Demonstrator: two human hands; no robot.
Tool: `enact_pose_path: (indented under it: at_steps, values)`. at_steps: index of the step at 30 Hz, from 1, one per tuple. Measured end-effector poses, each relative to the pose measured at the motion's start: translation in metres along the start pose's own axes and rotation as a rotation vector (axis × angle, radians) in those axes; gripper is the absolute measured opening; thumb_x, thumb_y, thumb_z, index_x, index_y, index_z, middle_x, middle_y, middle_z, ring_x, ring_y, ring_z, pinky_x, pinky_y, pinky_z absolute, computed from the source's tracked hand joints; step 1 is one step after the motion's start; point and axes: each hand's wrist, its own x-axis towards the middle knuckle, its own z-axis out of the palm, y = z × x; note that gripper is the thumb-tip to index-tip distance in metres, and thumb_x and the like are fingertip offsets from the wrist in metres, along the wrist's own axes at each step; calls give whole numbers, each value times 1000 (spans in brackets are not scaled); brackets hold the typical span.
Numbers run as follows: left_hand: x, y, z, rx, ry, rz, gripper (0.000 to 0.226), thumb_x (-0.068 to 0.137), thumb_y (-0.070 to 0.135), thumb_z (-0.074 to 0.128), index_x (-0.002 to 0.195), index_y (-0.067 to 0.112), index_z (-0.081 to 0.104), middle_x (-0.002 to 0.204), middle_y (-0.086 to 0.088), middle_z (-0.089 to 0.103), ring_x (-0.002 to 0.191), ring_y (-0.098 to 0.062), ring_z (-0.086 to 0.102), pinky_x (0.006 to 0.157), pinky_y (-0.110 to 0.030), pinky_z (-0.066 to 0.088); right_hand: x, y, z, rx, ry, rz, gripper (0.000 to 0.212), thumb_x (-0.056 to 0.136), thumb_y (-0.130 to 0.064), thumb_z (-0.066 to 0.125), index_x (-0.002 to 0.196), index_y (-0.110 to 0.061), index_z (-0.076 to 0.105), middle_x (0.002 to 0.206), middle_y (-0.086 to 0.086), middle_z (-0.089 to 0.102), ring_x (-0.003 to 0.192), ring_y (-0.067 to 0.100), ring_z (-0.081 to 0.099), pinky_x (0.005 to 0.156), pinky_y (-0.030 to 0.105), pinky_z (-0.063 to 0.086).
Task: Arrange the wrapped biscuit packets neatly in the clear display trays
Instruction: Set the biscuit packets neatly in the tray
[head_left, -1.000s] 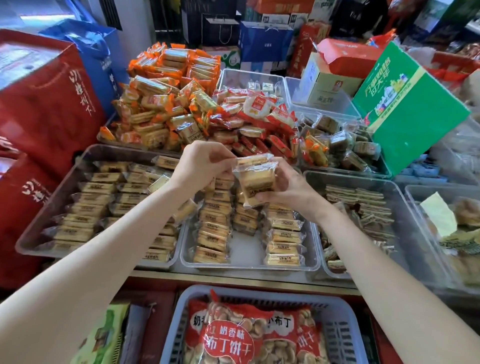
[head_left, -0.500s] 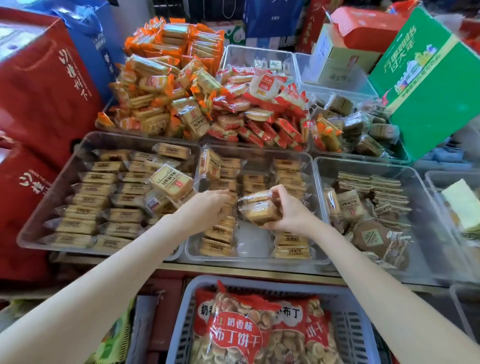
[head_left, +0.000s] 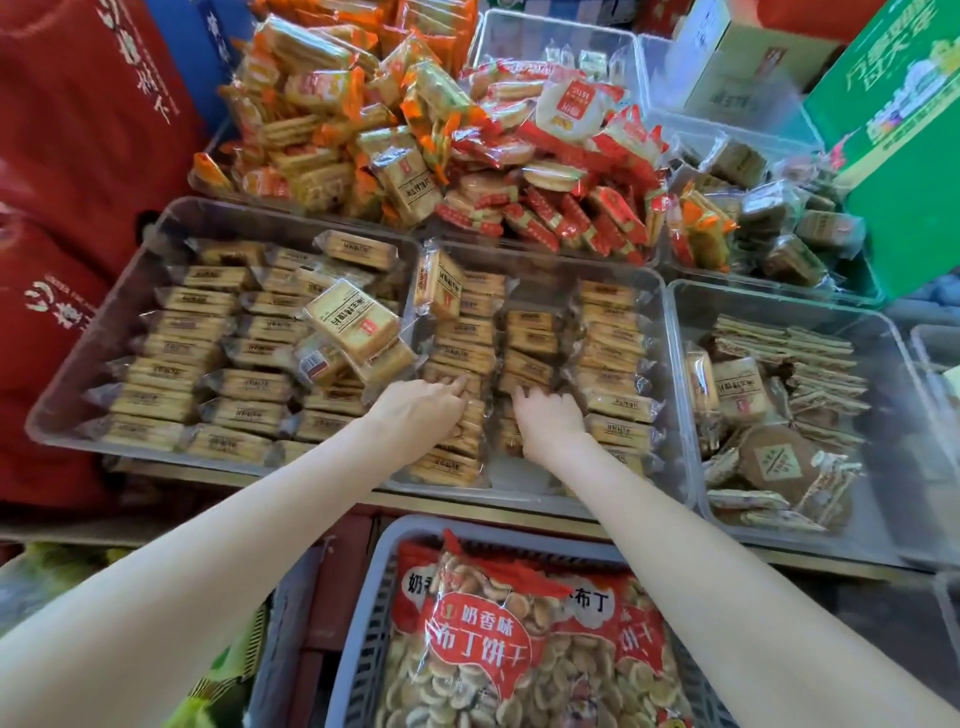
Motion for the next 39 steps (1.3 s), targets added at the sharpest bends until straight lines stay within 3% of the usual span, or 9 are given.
enact_pose_path:
  at_steps: [8, 11, 15, 19, 25, 30, 32, 35, 39]
  values:
    - [2, 0, 0, -24, 45, -20, 43, 99, 24, 42, 141, 13, 41, 156, -3, 23, 122, -22, 52, 93, -35, 49, -5, 1, 5, 52, 7, -6, 65, 85, -3, 60, 142, -5, 28, 141, 19, 27, 126, 35, 33, 100, 38, 38]
    - [-8, -7, -5, -122, 270, 17, 34, 95, 11, 47, 128, 11, 55, 141, -4, 48, 114, -23, 59, 90, -35, 51, -7, 9, -21, 296, 61, -18, 50, 87, -9, 61, 132, -5, 39, 129, 15, 41, 119, 31, 42, 95, 36, 43]
    - [-41, -38, -12, -265, 665, 104, 24, 71, -9, 71, 94, -4, 69, 103, -18, 69, 84, -33, 69, 65, -42, 59, -5, 5, -73, 689, 253, 21, 25, 95, -20, 52, 113, -4, 58, 111, 9, 58, 101, 22, 55, 86, 31, 44]
    - [-68, -64, -1, -277, 772, -26, 23, 82, 0, 55, 102, -2, 68, 112, -17, 64, 99, -36, 61, 85, -45, 54, 9, -42, -117, 972, 160, -24, 44, 96, -43, 47, 118, -6, 57, 117, 9, 60, 106, 22, 55, 83, 28, 41]
    - [-80, -66, 2, -704, 721, -496, 37, 86, -1, 53, 122, 3, 51, 122, -18, 47, 105, -32, 51, 87, -33, 42, 22, -102, -127, 896, -149, -33, 81, 91, -61, 43, 148, -7, 24, 154, 17, 19, 141, 35, 21, 110, 48, 33]
    - [-71, -68, -17, -1190, 639, -625, 38, 92, 19, 56, 128, 16, 46, 130, -10, 45, 107, -18, 50, 88, -27, 44, 24, -94, -122, 1204, -193, 97, 77, 86, -49, 60, 143, -5, 33, 138, 11, 45, 123, 29, 47, 88, 35, 45]
    - [-70, -65, -19, -1432, 556, -627, 43, 92, 22, 57, 132, 19, 40, 125, -7, 51, 106, -20, 55, 85, -32, 50, 22, -86, -118, 1225, -252, 70, 68, 84, -47, 63, 134, -8, 41, 119, 9, 56, 115, 28, 54, 85, 34, 46]
    - [-69, -53, -21, -1396, 499, -537, 49, 91, 12, 58, 134, 23, 38, 116, -4, 56, 97, -17, 59, 71, -26, 52, 16, -82, -112, 1427, -355, 29, 55, 84, -48, 64, 124, -12, 52, 109, 7, 63, 105, 25, 61, 87, 39, 48]
    - [-63, -35, -33, -1332, 563, -327, 49, 83, 3, 63, 127, 19, 47, 109, 2, 60, 94, -16, 63, 82, -28, 52, 3, -63, -112, 1584, -178, 22, 43, 92, -32, 60, 123, -4, 54, 115, 15, 66, 98, 28, 66, 85, 46, 55]
